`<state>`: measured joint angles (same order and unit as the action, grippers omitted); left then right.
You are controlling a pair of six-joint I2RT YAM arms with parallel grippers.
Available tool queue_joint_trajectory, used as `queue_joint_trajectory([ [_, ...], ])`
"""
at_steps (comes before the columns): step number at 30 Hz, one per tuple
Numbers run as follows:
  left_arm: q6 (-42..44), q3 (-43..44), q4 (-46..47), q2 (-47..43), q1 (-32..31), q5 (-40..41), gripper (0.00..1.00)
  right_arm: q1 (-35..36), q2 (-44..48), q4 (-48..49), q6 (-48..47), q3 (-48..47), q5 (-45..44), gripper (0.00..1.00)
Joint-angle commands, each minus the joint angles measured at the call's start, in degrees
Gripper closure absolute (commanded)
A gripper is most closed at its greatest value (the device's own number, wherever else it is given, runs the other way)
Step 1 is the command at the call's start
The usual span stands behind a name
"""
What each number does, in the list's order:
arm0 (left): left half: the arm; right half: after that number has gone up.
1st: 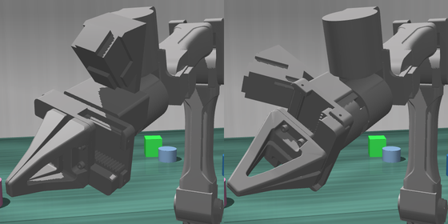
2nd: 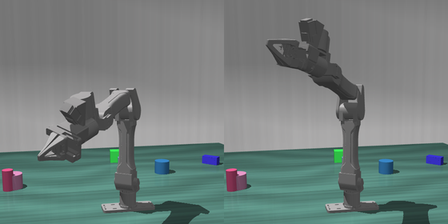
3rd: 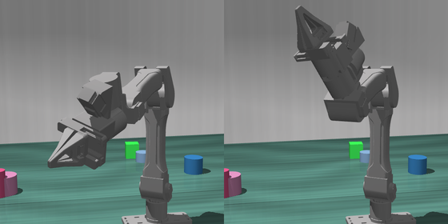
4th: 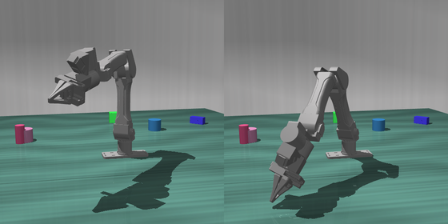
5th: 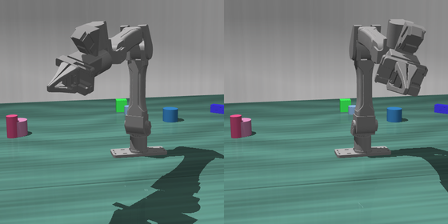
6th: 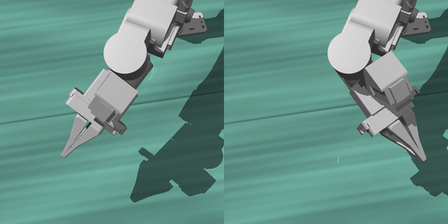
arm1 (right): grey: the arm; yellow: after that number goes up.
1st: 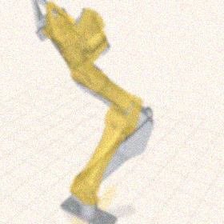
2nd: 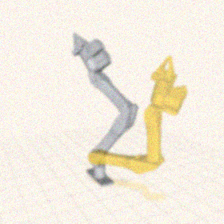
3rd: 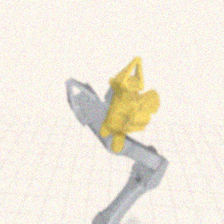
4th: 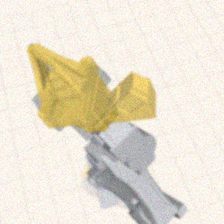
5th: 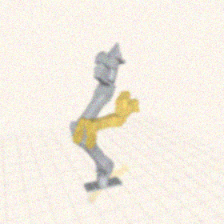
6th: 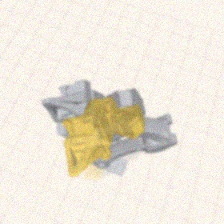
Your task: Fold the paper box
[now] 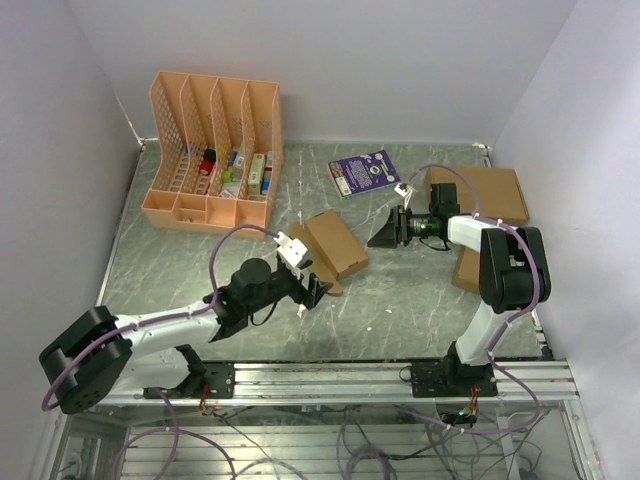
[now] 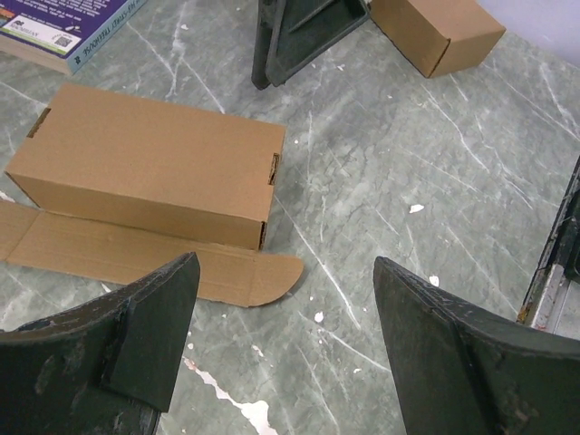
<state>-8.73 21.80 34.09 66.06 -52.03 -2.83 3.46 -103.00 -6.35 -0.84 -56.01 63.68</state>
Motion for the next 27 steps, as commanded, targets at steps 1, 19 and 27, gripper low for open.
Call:
queue_joint_trajectory([
  [1, 1.9, 0.9, 2.34, -1.82, -0.26, -1.76, 0.12, -0.35, 1.53, 2.74, 1.13, 1.08, 1.27, 0.45],
  [19, 12.82, -10.04, 17.69, -5.72, -0.77, -5.06, 0.12, 1.28, -0.48, 5.73, 5.31, 1.78, 3.38, 0.45],
  [27, 19.85, -8.21, 22.0, 6.19, -5.43, 1.25, 0.13, 1.48, -0.62, 4.56, 4.1, 1.36, 2.23, 0.45],
])
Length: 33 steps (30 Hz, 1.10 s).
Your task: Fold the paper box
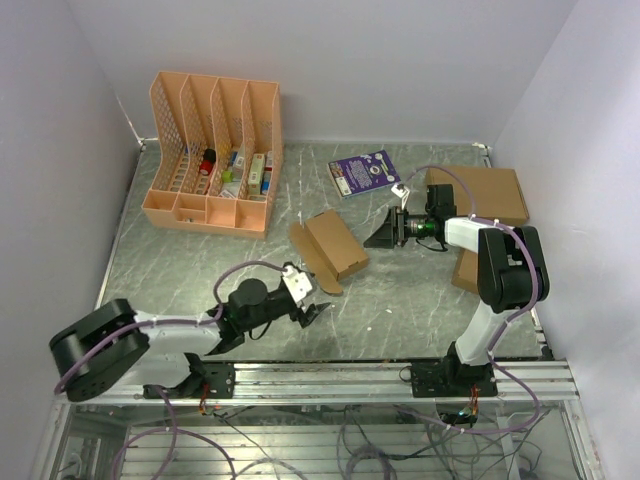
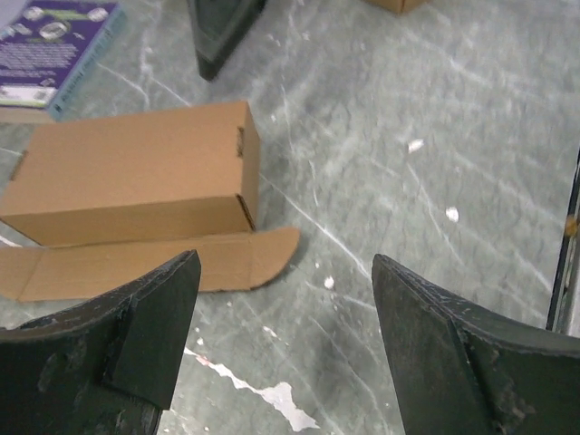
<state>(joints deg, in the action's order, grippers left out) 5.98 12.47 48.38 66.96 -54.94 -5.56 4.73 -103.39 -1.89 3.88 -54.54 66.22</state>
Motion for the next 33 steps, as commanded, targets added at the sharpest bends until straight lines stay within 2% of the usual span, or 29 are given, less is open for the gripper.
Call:
queue_joint_trajectory([
  [1, 5.85, 0.92, 9.8, 8.17, -3.09, 4.4, 0.13, 0.21, -0.03, 0.27, -0.75, -0.05, -0.5, 0.45],
  [7, 10.87, 1.99, 19.35, 19.11, -3.86, 4.1, 0.14, 0.29, -1.09, -0.39, -1.46, -0.21, -1.52, 0.45],
  [15, 14.13, 5.4, 20.32, 27.33, -3.42, 2.64, 0.16, 0.31, -2.57, -0.4, -0.71, -0.72, -1.45, 0.45],
  [22, 14.67, 7.09, 21.3, 31.21, -2.72, 1.67, 0.17, 0.3, -2.95, 1.49, 1.21, -0.33, -0.59, 0.45],
  [33, 15.53, 8.15, 26.67, 36.67, -2.46, 4.78, 0.22, 0.33, -3.68, 1.73, 1.32, -0.69, -1.2, 0.45],
])
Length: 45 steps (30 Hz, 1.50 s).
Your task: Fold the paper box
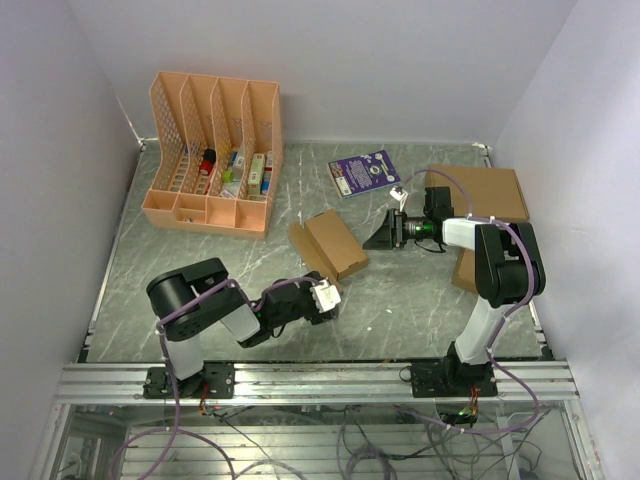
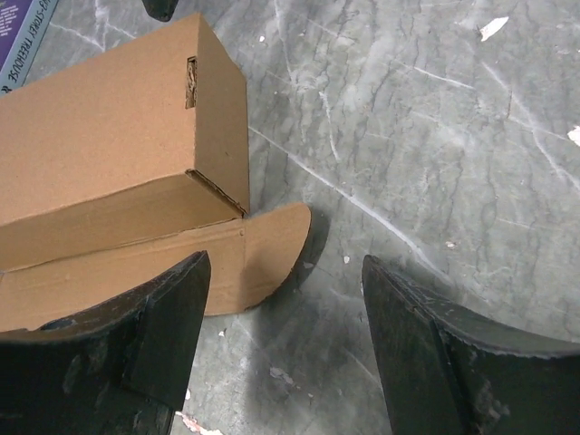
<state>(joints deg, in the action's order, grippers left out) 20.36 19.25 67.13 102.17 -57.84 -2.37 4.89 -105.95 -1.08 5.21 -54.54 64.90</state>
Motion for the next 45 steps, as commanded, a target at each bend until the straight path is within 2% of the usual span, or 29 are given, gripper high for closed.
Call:
queue_joint_trajectory([
  [1, 1.32, 1.53, 7.85, 1.65, 0.47, 1.7, 0.23, 0.14, -1.26, 0.9, 0.0, -0.73, 0.12, 0.45],
  [12, 2.14, 1.86, 8.69, 2.54, 0.97, 3.49, 0.43, 0.13, -1.92, 0.97, -0.03, -0.91, 0.21, 0.45],
  [22, 1.73, 1.59, 9.2, 0.9, 0.98, 3.63, 0.43, 0.15, -3.02, 2.72, 2.0, -0.5, 1.45, 0.45],
  [45, -0.38, 0.33, 11.27, 0.13, 1.02, 5.1, 0.58, 0.16, -3.12, 3.96, 3.65, -0.4, 2.28, 0.45],
])
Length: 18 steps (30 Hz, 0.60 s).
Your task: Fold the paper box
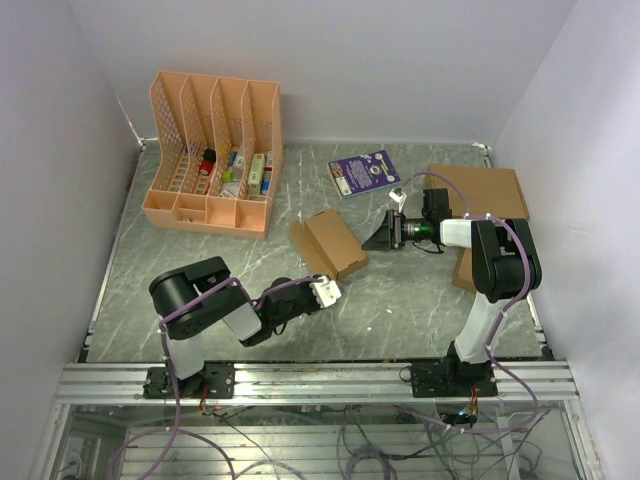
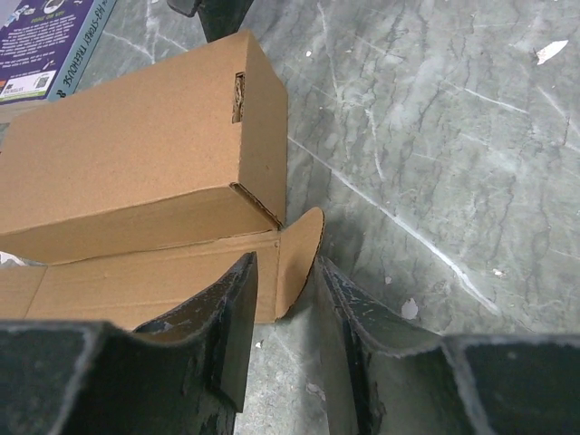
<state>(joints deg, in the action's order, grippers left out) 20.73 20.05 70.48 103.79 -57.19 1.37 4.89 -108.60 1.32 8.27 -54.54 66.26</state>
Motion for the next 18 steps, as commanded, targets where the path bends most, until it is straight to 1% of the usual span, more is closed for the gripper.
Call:
queue_joint_trajectory([
  [1, -0.78, -0.39, 7.71, -1.41, 0.4, 1.46, 0.59, 0.13, -0.48, 1.68, 0.75, -0.39, 0.98, 0.45],
  [5, -0.72, 0.13, 7.17, -1.22, 0.4, 1.28, 0.61, 0.13, -0.5, 2.09, 1.21, -0.22, 1.4, 0.45],
  [13, -1.03, -0.09, 6.51, -1.57, 0.48, 1.96, 0.71, 0.19, -0.64, 2.29, 1.53, -0.21, 1.62, 0.45],
  [18, -1.43, -0.45, 6.71, -1.51, 0.5, 2.86, 0.71, 0.1, -0.56, 2.41, 1.66, -0.12, 1.52, 0.45],
])
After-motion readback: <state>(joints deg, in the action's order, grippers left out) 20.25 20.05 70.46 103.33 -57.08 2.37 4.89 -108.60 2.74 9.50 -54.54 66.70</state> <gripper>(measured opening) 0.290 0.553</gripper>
